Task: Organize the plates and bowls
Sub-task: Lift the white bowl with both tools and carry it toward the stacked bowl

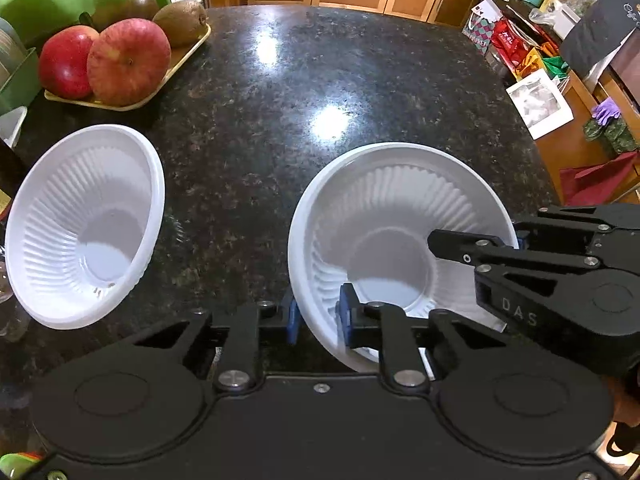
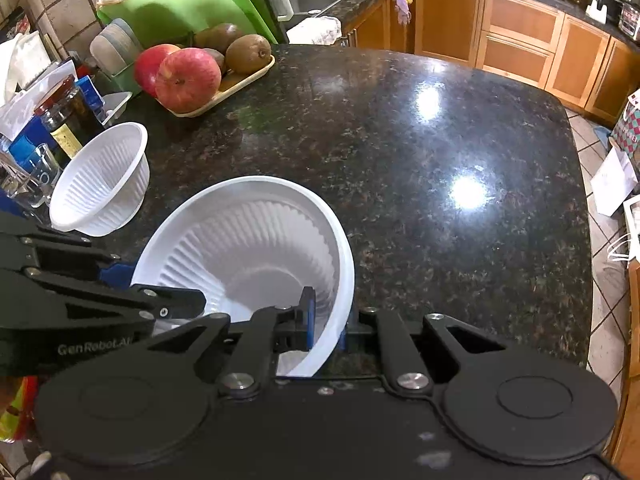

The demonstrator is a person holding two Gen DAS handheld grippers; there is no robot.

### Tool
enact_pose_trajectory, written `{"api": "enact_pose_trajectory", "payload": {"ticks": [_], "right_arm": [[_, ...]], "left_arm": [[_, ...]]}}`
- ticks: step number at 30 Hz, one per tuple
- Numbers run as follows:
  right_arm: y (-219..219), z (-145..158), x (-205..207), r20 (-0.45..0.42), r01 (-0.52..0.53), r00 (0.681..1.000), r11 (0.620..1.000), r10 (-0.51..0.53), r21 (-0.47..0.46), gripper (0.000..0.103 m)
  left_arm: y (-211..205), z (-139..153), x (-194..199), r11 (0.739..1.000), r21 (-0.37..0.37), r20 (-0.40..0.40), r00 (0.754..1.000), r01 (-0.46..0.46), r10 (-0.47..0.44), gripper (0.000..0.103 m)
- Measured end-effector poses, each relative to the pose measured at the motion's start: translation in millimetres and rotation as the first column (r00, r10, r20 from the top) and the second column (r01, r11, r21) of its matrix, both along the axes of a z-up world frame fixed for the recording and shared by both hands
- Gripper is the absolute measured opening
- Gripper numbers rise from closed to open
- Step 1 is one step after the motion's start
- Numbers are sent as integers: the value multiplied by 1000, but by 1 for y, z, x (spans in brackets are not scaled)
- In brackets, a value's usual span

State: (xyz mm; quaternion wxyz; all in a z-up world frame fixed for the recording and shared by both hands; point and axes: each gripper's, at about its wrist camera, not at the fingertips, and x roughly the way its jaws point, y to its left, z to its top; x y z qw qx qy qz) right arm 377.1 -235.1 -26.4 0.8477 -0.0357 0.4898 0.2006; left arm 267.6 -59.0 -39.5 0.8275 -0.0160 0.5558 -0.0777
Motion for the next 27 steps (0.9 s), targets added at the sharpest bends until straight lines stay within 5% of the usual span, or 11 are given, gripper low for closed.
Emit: {"api": "enact_pose_trajectory", "payload": {"ticks": [10, 18, 27], "right_arm": [[-8, 41, -34, 59, 33, 998, 999, -35, 37, 12], [0, 80, -106, 125, 43, 991, 999, -46, 25, 13], [10, 88, -188, 118, 56, 991, 998, -59, 28, 13]], "left_arm": [[-3, 31, -24, 999, 6, 82, 996, 39, -40, 27], [-4, 63, -73, 995, 29, 138, 985, 98, -101, 28], [0, 76, -143, 972, 100, 175, 958, 211, -226, 31]]}}
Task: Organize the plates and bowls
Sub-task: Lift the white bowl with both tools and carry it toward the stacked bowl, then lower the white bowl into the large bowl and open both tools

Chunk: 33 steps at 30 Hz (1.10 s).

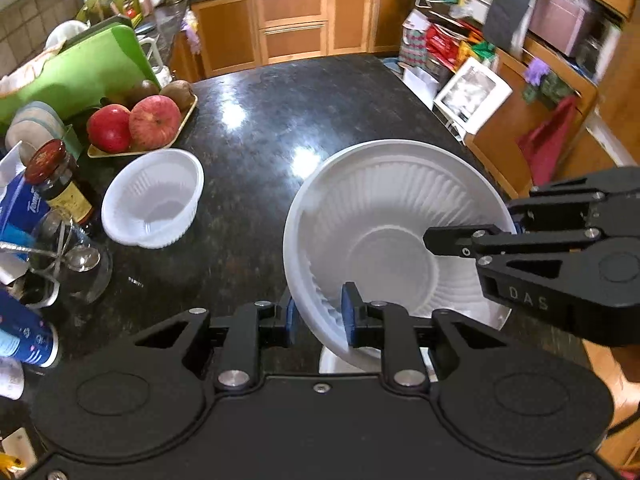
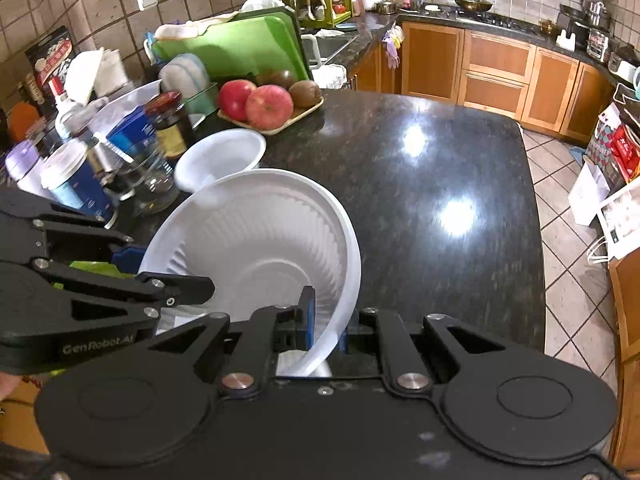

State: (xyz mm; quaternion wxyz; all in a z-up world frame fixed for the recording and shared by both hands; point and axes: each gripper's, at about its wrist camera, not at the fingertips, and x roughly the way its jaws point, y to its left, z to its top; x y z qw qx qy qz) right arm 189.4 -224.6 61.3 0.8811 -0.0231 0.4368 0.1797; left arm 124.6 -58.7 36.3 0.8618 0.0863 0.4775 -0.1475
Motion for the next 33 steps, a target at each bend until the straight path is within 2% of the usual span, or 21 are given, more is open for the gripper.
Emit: {"api": "enact_pose_trajectory", "payload": {"ticks": [8, 13, 15, 16, 17, 21, 25, 29, 33], "right_arm": [[6, -26, -35, -83, 25, 996, 1000, -25, -10, 15], [7, -32, -40, -74, 32, 997, 999, -34, -29, 16], [7, -33, -42, -58, 24, 998, 999, -26, -44, 19], [7, -33, -43, -50, 20, 999, 998, -23, -51, 25], [8, -34, -43, -42, 20, 999, 998, -23, -56, 26], [3, -32, -42, -28, 16, 999, 999, -17, -51, 28], [-6, -27, -39, -6, 22, 1000, 999, -23, -24, 31], [-15, -14, -34, 44, 26, 999, 1000, -26, 9, 36], [-23, 4, -26, 110, 4, 994, 998, -12, 70, 42]], "left_arm": [[4, -14, -24, 998, 2, -18, 997, 69, -69, 33], [1, -23, -30, 995, -3, -36, 995, 98, -98, 36], [2, -23, -31, 995, -11, -38, 994, 100, -100, 42], [3, -23, -33, 995, -16, -33, 994, 100, -101, 50], [3, -22, -33, 995, -22, -22, 995, 100, -101, 55], [6, -18, -39, 997, -23, 30, 997, 76, -75, 56], [13, -17, -39, 997, -59, 28, 999, 43, -41, 57], [23, -10, -35, 995, -93, 55, 998, -37, 42, 57], [33, 2, -31, 987, -98, 123, 982, -130, 142, 57]]}}
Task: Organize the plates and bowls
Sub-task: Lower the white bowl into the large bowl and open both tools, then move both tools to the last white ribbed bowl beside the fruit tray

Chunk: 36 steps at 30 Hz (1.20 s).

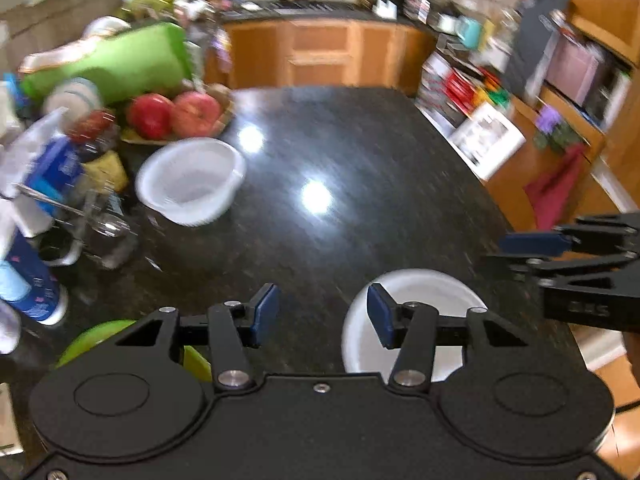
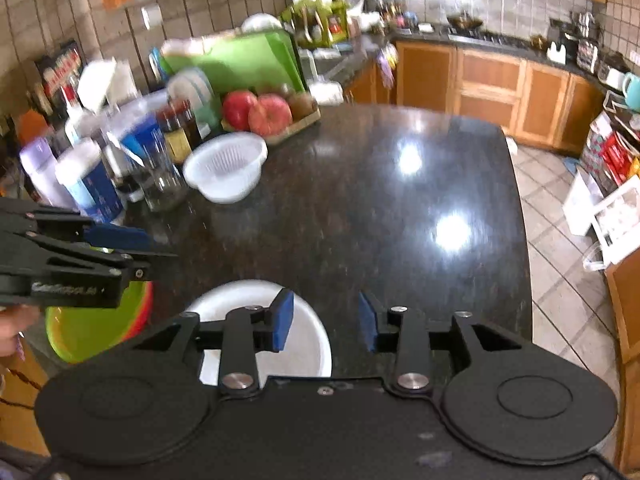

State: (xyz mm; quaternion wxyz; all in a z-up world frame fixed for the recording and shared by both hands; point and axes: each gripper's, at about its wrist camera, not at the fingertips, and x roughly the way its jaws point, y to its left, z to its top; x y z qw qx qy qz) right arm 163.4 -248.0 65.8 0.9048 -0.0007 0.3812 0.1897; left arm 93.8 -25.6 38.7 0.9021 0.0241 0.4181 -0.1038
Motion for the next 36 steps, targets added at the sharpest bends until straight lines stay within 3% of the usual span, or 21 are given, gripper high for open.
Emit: {"api": "enact_pose_trajectory", "payload": {"ticks": [3, 7, 10, 15, 20, 27, 32, 36], "right_arm": [[-4, 15, 7, 53, -17, 998, 999, 15, 41, 44], [-5, 34, 20, 102, -72, 993, 990, 60, 119, 49], [0, 44, 32, 129, -121, 986, 981, 101, 151, 51], [21, 50, 55, 150, -188, 975, 969, 165, 157, 52], [40, 48, 76, 136, -180, 978, 967, 157, 181, 52], [63, 35, 115, 70, -135, 990, 980, 125, 144, 54], [88, 13, 152, -22, -119, 992, 986, 123, 119, 54], [111, -5, 177, -71, -103, 991, 990, 111, 96, 54]], "left_arm": [[9, 12, 0, 996, 25, 62, 994, -88, 86, 63], [22, 26, -4, 979, 30, 148, 969, -203, 197, 70], [35, 34, -3, 962, -16, 151, 951, -271, 270, 75], [55, 44, 7, 912, -40, 162, 898, -408, 409, 74], [68, 47, 30, 898, -34, 144, 887, -438, 438, 73], [83, 28, 62, 908, -35, 57, 906, -418, 420, 69], [88, 12, 81, 921, -18, 1, 921, -388, 389, 69], [94, 1, 97, 922, -12, -15, 922, -387, 387, 68]]}}
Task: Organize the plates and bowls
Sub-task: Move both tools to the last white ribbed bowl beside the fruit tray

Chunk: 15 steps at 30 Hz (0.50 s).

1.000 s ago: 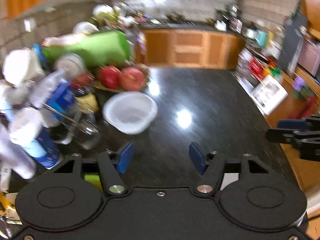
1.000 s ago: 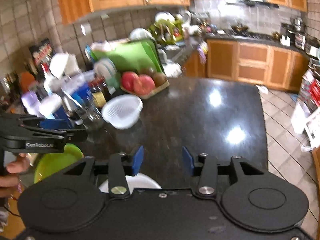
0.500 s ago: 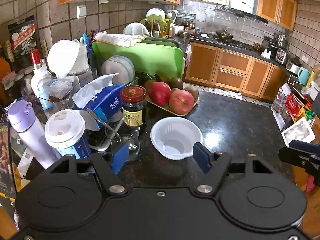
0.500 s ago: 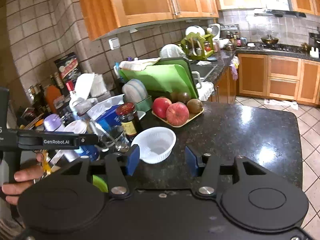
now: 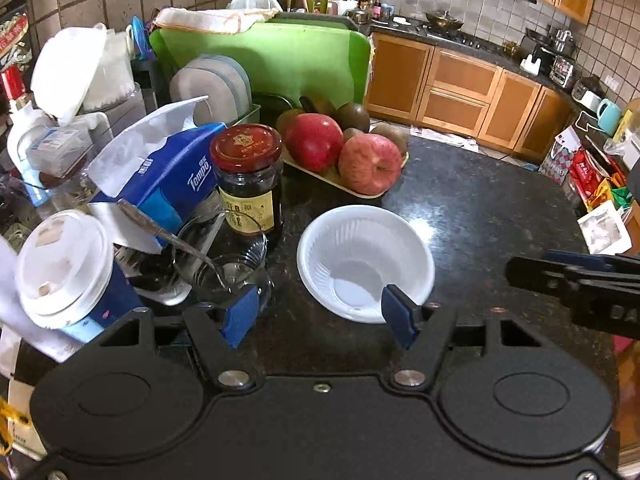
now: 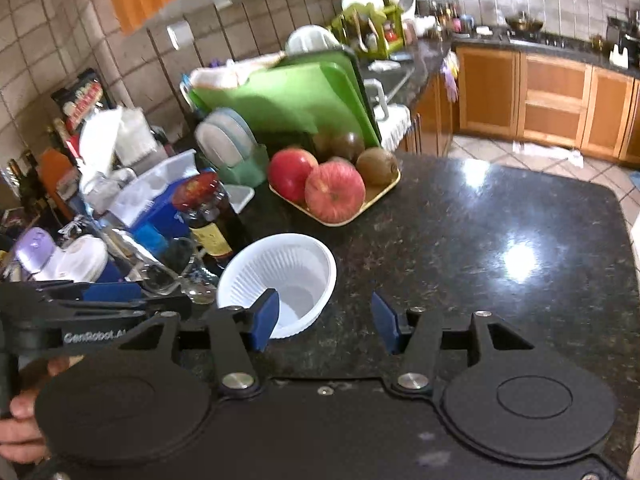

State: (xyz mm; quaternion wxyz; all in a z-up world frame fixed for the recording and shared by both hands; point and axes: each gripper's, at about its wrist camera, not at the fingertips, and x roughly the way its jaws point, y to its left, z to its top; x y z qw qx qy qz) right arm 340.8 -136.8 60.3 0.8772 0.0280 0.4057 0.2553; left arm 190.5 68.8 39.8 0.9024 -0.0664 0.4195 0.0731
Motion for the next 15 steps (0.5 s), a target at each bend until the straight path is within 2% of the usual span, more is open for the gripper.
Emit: {"api": "enact_pose_trajectory", "payload": {"ticks": [5, 8, 15], "right_arm": [[27, -23, 30, -59, -6, 998, 999, 4, -42, 54], [41, -37, 47, -78, -11, 997, 998, 6, -64, 53], [60, -71, 80, -163, -39, 986, 995, 23, -93, 51]], "left_arm": [[9, -11, 19, 999, -37, -28, 1000, 9, -10, 68], [12, -17, 27, 999, -31, -43, 999, -9, 8, 65], [13, -22, 38, 1000, 10, -43, 999, -14, 15, 65]]}}
